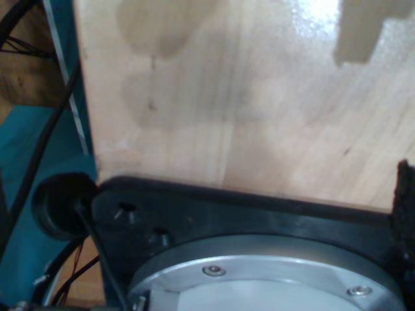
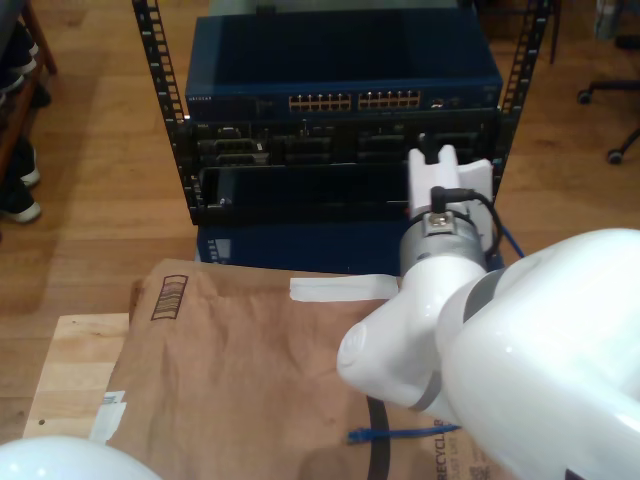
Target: Grab the cable and plug it in
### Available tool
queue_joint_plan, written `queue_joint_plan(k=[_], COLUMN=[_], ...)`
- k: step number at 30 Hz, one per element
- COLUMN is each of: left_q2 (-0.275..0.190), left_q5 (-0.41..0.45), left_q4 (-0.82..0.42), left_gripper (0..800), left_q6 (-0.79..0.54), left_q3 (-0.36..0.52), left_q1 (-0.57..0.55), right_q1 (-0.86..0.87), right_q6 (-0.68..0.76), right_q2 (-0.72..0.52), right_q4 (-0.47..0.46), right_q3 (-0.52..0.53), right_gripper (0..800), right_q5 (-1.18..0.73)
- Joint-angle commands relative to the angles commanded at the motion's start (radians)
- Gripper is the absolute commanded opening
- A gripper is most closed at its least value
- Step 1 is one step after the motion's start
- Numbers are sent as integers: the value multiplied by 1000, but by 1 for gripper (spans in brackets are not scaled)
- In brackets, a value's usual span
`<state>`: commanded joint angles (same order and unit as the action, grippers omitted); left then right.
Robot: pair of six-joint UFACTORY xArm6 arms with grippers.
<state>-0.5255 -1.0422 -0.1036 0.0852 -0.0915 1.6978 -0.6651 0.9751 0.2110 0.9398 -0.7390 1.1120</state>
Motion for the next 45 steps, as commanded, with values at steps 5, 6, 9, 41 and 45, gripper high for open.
queue_joint_plan(k=[5, 6, 9, 41, 45], left_q2=[0, 0, 0, 0, 0], left_q5=[0, 0, 0, 0, 0], left_q4=[0, 0, 0, 0, 0], left_gripper=[799, 799, 799, 799, 799], left_q6=[0, 0, 0, 0, 0], left_q3=[0, 0, 2, 0, 0], left_q1=[0, 0, 0, 0, 0], right_q1=[-5, -3, 3, 137, 155], right_q6=[2, 6, 8, 327, 327], right_q2=[11, 11, 5, 290, 302], right_q4=[2, 2, 6, -201, -249], right_q3=[-25, -23, -17, -230, -245], right_gripper=[3, 2, 1, 0, 0], right_q5=[75, 75, 68, 71, 72])
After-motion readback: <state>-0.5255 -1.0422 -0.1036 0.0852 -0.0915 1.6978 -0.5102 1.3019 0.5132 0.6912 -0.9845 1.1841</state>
